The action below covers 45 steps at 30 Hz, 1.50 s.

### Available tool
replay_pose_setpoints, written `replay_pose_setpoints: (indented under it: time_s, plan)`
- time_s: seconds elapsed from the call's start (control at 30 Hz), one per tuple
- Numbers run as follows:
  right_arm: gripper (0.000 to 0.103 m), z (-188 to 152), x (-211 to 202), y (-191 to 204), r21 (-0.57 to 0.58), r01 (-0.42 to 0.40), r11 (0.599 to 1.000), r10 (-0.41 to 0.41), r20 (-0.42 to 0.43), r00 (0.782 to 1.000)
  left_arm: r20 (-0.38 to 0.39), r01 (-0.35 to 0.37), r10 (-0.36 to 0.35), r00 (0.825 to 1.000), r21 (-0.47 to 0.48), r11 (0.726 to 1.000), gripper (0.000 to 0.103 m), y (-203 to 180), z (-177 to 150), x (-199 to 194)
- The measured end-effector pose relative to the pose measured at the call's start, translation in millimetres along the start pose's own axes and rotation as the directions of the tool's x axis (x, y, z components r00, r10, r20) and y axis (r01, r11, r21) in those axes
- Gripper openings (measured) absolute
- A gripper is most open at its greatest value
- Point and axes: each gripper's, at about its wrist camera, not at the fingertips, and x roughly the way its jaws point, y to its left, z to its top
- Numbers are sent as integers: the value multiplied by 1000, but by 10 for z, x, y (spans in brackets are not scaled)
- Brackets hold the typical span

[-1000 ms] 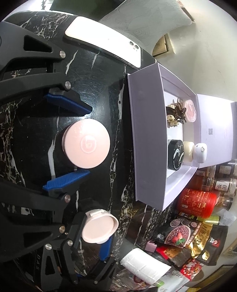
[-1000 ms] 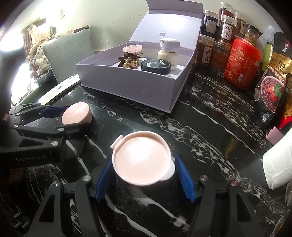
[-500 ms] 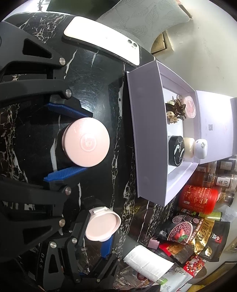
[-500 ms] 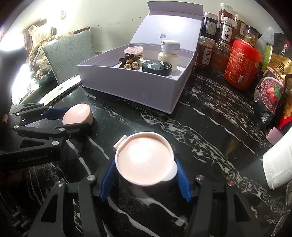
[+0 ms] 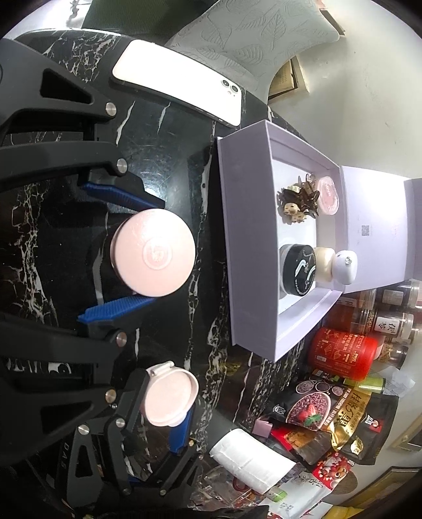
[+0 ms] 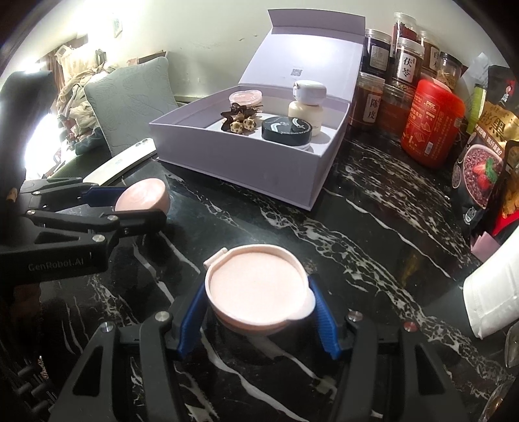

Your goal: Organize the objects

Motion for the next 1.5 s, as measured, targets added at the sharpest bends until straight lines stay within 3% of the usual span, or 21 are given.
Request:
replay_pose_setpoints:
  time_s: [0.9,1.5]
  plan:
    - [61,360,-231,49,-86,8,996,-3,54,999,24,-24,24,999,19,1000,49,-58,402,-237]
    - [61,836,-199,-3,-132,-25,991,40,106,994,28,-23,22,999,29,999,49,70,825,-126]
